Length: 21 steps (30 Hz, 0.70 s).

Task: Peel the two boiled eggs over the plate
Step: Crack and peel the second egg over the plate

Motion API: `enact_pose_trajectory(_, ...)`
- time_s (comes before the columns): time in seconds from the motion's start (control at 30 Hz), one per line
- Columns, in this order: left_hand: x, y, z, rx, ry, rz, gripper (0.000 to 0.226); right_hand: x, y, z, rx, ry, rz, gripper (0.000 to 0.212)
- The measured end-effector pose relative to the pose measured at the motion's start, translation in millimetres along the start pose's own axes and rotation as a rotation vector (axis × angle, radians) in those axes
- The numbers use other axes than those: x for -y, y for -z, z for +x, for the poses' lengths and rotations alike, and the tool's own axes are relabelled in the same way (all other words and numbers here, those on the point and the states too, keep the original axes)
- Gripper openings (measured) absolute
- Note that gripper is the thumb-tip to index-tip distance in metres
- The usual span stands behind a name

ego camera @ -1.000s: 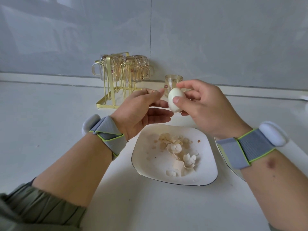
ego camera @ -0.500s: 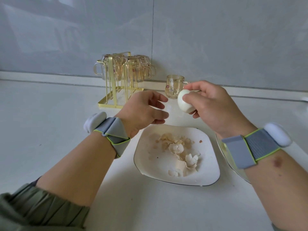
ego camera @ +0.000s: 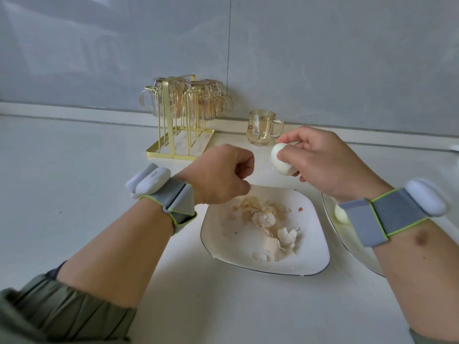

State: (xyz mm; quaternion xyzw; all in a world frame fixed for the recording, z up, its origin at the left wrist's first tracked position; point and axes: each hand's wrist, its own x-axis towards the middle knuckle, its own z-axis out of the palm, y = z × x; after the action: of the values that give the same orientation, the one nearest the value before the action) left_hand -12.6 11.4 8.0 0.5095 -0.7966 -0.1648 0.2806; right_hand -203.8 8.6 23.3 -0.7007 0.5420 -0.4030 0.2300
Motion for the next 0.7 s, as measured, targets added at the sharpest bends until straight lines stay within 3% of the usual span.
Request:
enact_pose_trajectory(0.17,-0.6,12.1,-2.1,-0.047,-0.050,-0.133,0.031,-4.2,6.3,2.2,0.034,-0.022,-0.086,0.016)
enact_pose_trajectory(0.27,0.2,12.5,-2.5,0.019,-0.059,-0.163,0.035,-4.7,9.9,2.3,0.055,-0.040,-0.130,0.015)
enact_pose_trajectory(0.43,3.2,8.3,1.2,0.047,-0.013,-0.086,0.009,-5.7,13.6,-1.7,0.082,-0.075,-0.157,0.021)
enact_pose_trajectory(0.57,6.3,5.2,4.2,-0.064,-0.002,-0.042,0.048,-8.2,26.4,-4.9,0.068,-0.140,-0.166,0.022)
enact_pose_trajectory(0.63,6.5,3.2,3.9,-0.060,-0.025,-0.036,0.038,-9.8,34.6,-7.5,0.055,-0.170,-0.212,0.028)
enact_pose_trajectory(0.7,6.5,0.6,3.6,-0.040,-0.040,-0.021,0.017,-13.8,41.8,-11.5,0.067,-0.193,-0.259,0.020)
